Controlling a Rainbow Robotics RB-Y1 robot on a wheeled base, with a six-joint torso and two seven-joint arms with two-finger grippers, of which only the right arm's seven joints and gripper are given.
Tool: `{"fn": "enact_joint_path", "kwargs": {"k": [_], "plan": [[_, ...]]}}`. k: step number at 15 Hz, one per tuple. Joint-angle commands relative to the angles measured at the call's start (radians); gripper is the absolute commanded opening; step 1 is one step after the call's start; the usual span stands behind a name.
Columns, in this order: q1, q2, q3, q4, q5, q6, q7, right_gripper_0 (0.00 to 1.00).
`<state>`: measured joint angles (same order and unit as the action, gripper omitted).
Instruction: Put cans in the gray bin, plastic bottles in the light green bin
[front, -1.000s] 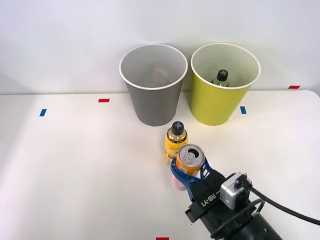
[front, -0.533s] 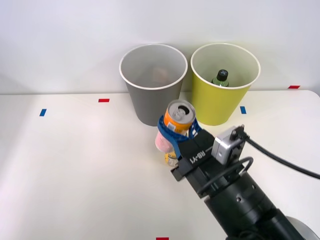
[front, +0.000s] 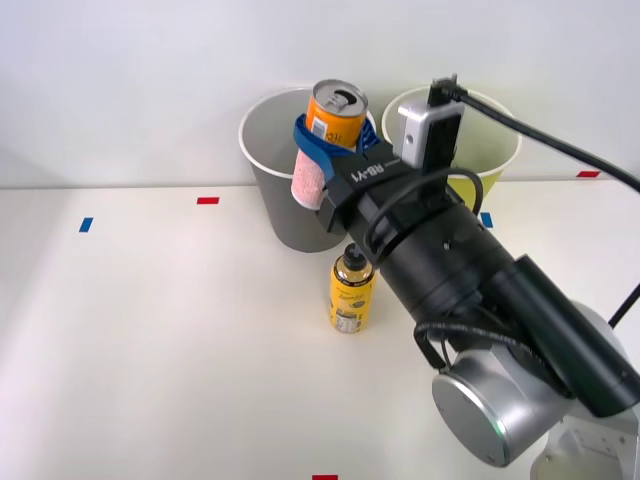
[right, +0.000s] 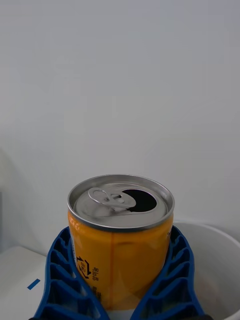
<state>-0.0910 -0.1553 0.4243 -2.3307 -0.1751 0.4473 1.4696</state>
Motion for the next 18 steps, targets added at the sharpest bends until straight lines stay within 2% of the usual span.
{"fn": "enact_joint_path", "kwargs": {"k": [1,5,9,14,16,17,18], "plan": [[-0.108,0.019,-0.045,0.047,-0.023,0.056,-0.02,0.0],[-0.283,0.039,-0.091,0.335,-0.038,-0.108,-0.031,0.0],[-0.431,0.04,-0.137,0.498,-0.041,-0.108,-0.026,0.0],[-0.584,0.039,-0.139,0.726,-0.014,-0.113,-0.026,0.0],[-0.59,0.039,-0.139,0.734,-0.003,-0.114,-0.035,0.0],[-0.589,0.034,-0.139,0.735,-0.004,-0.114,-0.037,0.06],[-0.59,0.03,-0.137,0.735,-0.006,-0.114,-0.038,0.27]]}}
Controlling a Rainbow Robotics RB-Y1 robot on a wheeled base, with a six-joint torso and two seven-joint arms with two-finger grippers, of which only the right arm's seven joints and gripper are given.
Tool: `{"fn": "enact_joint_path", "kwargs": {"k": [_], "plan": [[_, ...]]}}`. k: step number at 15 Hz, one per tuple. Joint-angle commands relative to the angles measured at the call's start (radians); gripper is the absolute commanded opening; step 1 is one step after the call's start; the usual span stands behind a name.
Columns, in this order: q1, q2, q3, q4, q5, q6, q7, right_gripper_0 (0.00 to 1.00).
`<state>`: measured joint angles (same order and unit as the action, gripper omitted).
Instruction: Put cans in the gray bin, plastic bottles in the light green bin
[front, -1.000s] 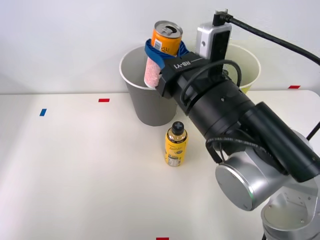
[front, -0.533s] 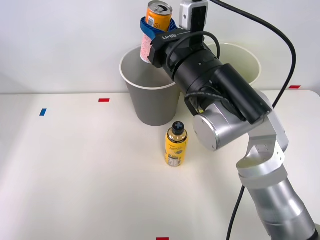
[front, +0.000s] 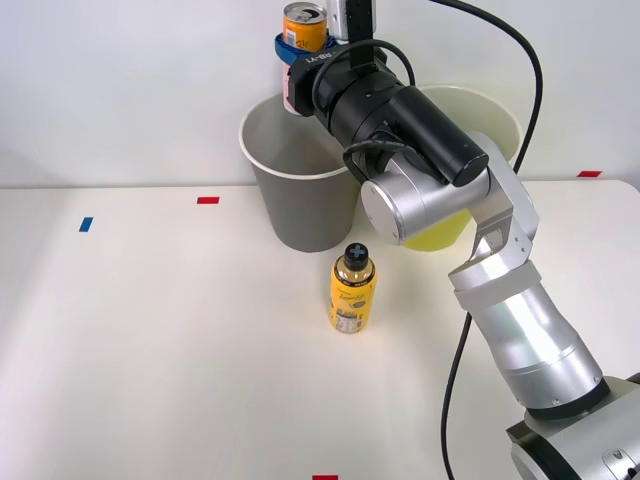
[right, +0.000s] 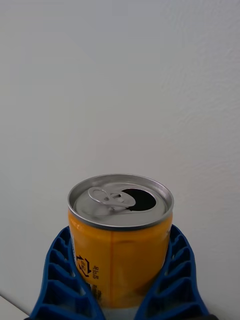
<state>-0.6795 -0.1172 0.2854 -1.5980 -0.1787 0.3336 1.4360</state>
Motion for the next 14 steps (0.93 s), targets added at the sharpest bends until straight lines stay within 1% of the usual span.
{"fn": "enact_joint_path", "kwargs": {"k": [1,2,5,8,10,13,14], "plan": [[0.0,-0.01,0.002,0.003,-0.005,-0.001,-0.005,0.75],[0.0,-0.016,0.003,0.001,-0.007,-0.001,-0.005,1.0],[0.003,-0.052,0.028,0.001,-0.016,-0.054,-0.002,1.0],[0.055,-0.082,0.049,-0.019,-0.025,-0.153,-0.005,1.0],[0.12,-0.102,0.052,-0.1,-0.03,-0.16,-0.002,1.0],[0.27,-0.134,0.051,-0.275,-0.044,-0.16,-0.011,1.0],[0.353,-0.151,0.043,-0.356,-0.048,-0.162,-0.015,1.0]]}}
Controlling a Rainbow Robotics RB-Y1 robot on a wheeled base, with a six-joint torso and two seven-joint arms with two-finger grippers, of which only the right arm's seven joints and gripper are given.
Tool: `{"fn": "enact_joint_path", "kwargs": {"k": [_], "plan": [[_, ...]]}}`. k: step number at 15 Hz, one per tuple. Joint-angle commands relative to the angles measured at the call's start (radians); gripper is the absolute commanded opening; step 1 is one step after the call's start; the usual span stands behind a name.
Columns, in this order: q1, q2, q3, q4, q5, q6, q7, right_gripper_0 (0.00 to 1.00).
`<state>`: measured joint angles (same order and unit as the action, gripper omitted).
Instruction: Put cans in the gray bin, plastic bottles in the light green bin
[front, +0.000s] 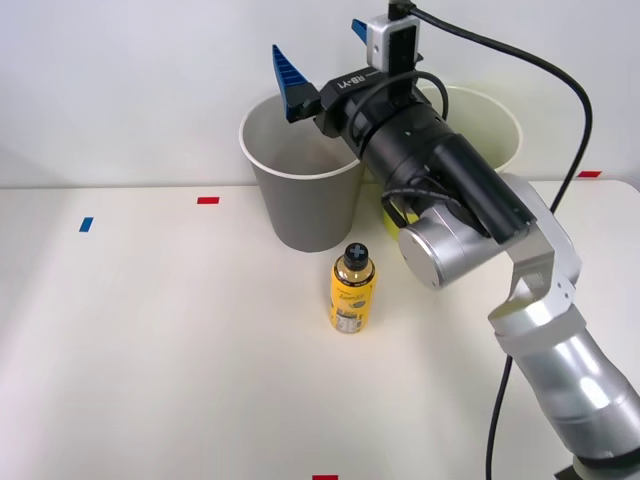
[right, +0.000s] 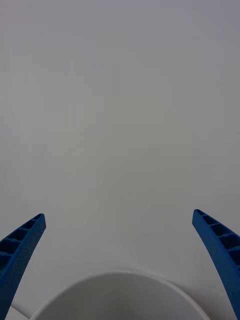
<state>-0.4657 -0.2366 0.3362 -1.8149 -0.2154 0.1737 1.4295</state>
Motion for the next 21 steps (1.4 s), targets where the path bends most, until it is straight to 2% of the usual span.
{"fn": "enact_joint_path", "kwargs": {"k": [1,3,6,9,13,17,21], "plan": [[0.206,-0.046,-0.016,-0.208,-0.015,0.0,-0.012,1.0],[0.369,-0.086,-0.032,-0.363,-0.025,-0.008,-0.024,1.0],[0.57,-0.156,-0.039,-0.478,-0.045,-0.111,-0.047,1.0],[0.796,-0.21,-0.031,-0.481,-0.045,-0.342,-0.049,1.0],[1.023,-0.247,-0.036,-0.481,-0.027,-0.514,-0.035,1.0],[1.205,-0.233,-0.04,-0.472,-0.016,-0.625,-0.02,1.0],[1.237,-0.125,-0.054,-0.231,0.007,-0.873,0.003,1.0]]}}
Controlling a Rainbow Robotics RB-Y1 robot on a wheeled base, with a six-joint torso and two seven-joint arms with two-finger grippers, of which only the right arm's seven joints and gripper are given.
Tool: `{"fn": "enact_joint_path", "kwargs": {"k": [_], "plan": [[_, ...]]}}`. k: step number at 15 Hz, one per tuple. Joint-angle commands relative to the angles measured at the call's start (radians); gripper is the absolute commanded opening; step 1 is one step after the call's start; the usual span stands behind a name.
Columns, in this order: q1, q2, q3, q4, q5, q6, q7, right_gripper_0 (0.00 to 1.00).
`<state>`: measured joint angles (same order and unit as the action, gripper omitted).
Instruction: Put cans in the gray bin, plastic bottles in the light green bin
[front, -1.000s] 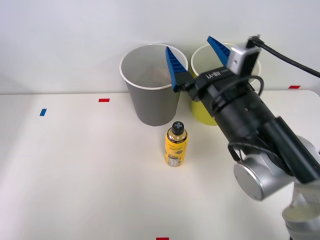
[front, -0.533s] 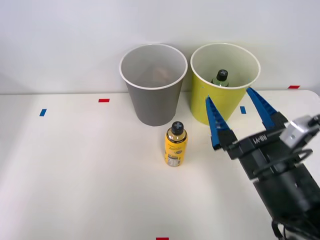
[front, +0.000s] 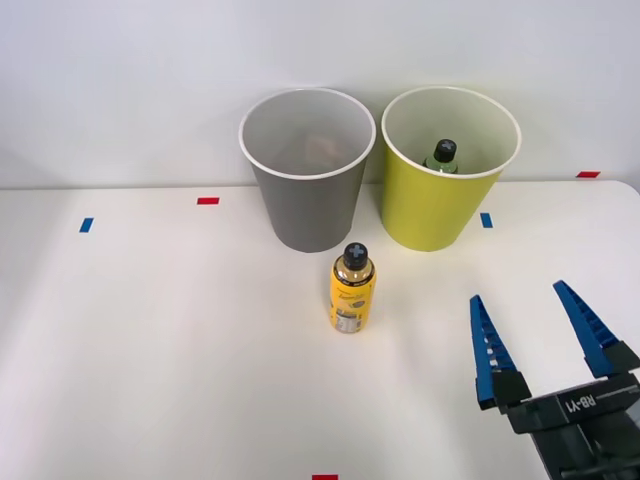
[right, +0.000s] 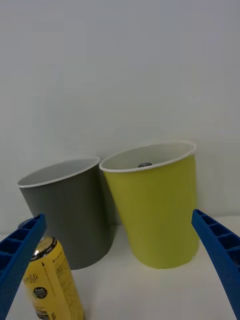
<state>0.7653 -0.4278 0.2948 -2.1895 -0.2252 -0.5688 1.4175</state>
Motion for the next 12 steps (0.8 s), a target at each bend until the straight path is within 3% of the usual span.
{"fn": "enact_joint_path", "kwargs": {"k": [1,8,12], "plan": [[0.009,0.083,-0.016,0.175,0.02,-0.148,0.024,1.0],[0.06,0.222,-0.059,0.37,0.061,-0.226,0.067,1.0],[0.022,0.259,-0.092,0.438,0.104,-0.227,0.078,1.0]]}}
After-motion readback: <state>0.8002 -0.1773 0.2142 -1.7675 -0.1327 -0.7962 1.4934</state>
